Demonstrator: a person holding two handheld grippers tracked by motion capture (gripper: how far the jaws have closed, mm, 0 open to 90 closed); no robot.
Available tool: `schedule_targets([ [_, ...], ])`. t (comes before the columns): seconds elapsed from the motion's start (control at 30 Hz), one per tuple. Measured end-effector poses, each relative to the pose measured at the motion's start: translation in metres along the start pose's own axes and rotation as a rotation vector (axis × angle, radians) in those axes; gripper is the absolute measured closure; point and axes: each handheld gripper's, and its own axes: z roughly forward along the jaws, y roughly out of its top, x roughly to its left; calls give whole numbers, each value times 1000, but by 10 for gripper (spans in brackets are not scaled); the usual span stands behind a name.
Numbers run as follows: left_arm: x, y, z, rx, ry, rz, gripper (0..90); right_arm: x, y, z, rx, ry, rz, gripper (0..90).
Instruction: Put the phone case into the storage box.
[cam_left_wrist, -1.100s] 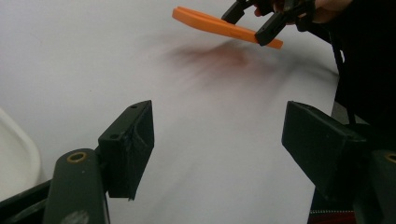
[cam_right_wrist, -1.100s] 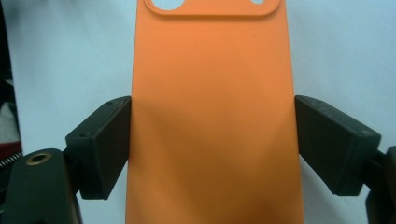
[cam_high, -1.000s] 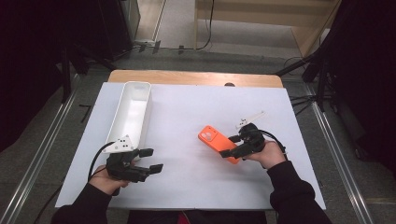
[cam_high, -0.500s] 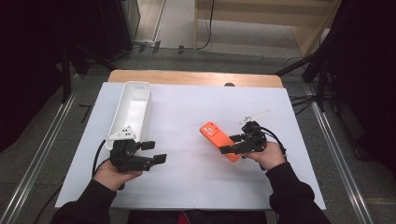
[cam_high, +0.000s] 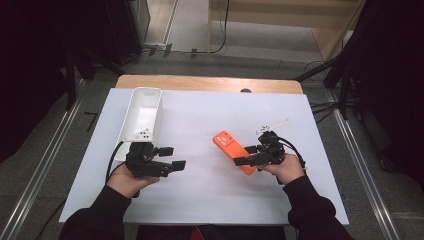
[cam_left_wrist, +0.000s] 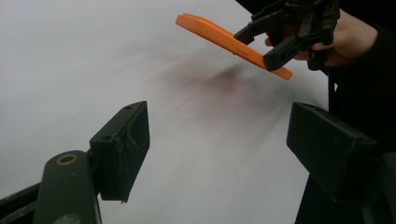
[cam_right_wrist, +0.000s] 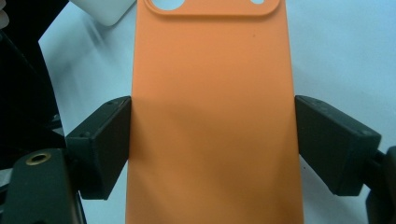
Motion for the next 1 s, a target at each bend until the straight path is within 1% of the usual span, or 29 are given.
schedule_targets([
  [0.07,0,1,1,4,-5,1,216,0,0,0,-4,0,-1,148],
  [0.1,-1,2,4,9,-14,7,217,0,0,0,-8,-7,-7,148],
  [0.13,-1,3,5,10,-11,12,217,1,0,0,-9,-7,-6,148],
  [0.17,-1,3,5,10,-11,12,236,1,-1,0,-8,-7,-2,148],
  [0.2,-2,4,6,6,-10,9,236,1,-1,0,-8,-7,-2,148],
  [0.23,-2,6,9,9,-13,5,258,2,-1,0,-9,-9,-2,148],
  [0.33,-2,8,11,3,-6,9,259,3,-1,0,-9,-13,2,148],
  [0.37,-2,11,12,-4,-2,2,259,4,-1,0,-14,-16,3,148],
  [0.43,-1,13,13,2,-2,-6,259,5,-1,-1,-19,-19,4,148],
  [0.47,-1,14,14,4,-7,-19,259,6,-1,-1,-21,-21,6,148],
  [0.5,0,17,16,22,-17,-39,260,6,0,-1,-28,-21,3,148],
  [0.57,0,18,18,29,-21,-39,260,8,0,-1,-32,-22,4,148],
  [0.6,0,19,19,30,-12,-38,260,8,-1,0,-34,-23,1,148],
  [0.67,1,20,20,32,-14,-37,260,9,-1,0,-36,-27,-1,148],
  [0.7,1,22,22,34,-14,-52,260,10,-1,1,-39,-31,-3,148],
  [0.73,2,23,22,38,-13,-50,261,10,-1,2,-39,-32,0,148],
  [0.77,2,24,23,36,-10,-54,291,11,-1,2,-39,-34,3,148],
  [0.8,3,25,24,33,-8,-60,302,11,-1,3,-40,-35,6,148],
  [0.97,4,30,28,31,9,-67,301,14,0,4,-54,-44,30,148],
  [1.0,4,33,31,31,14,-67,301,14,0,5,-57,-45,32,148],
])
